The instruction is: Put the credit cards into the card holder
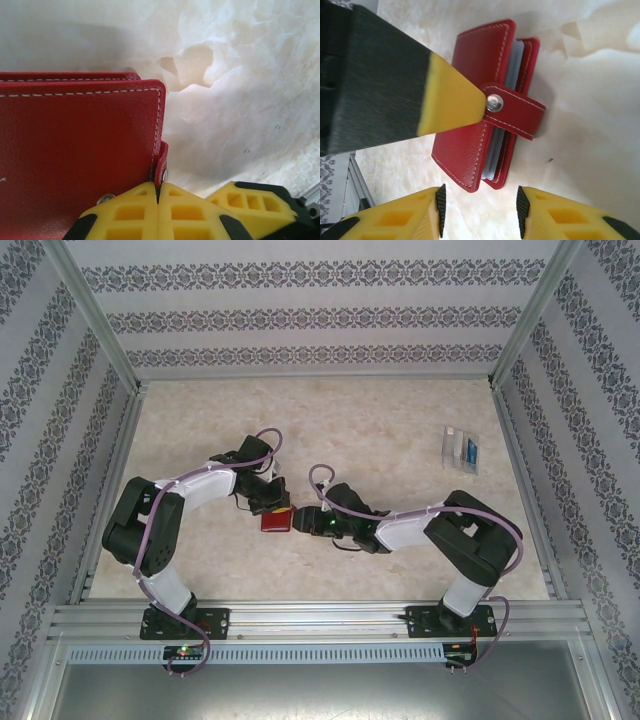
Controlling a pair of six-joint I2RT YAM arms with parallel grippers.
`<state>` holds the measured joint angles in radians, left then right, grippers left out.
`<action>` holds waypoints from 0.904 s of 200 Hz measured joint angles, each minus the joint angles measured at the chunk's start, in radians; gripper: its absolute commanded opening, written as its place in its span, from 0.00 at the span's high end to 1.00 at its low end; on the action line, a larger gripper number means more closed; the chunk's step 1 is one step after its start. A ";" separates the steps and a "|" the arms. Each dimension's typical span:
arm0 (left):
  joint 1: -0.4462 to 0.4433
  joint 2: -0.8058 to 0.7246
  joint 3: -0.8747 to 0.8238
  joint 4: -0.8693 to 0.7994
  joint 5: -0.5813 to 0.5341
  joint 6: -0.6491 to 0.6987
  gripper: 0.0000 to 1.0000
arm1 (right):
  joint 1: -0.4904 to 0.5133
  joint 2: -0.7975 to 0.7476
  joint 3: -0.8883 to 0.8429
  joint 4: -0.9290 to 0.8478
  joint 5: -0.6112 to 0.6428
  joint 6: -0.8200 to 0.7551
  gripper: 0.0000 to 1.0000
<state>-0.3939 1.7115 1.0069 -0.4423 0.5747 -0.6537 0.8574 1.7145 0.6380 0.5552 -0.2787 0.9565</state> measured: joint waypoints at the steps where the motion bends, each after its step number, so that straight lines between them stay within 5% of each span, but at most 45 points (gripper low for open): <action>1: 0.000 0.000 0.000 0.000 0.000 0.000 1.00 | 0.001 0.002 0.000 0.000 0.000 0.002 0.53; 69: 0.000 0.000 0.013 0.000 0.000 0.000 1.00 | 0.011 0.137 0.051 0.128 -0.052 0.099 0.59; 126: 0.000 0.000 0.018 -0.008 -0.003 0.003 1.00 | 0.016 0.159 0.060 0.145 -0.066 0.143 0.95; 181: 0.010 -0.032 0.023 -0.038 -0.024 0.016 1.00 | 0.012 0.185 0.060 0.142 -0.068 0.169 0.97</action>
<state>-0.3836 1.6791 1.0302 -0.4805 0.5507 -0.6380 0.8696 1.8992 0.6983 0.6971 -0.3466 1.1259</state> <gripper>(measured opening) 0.050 0.066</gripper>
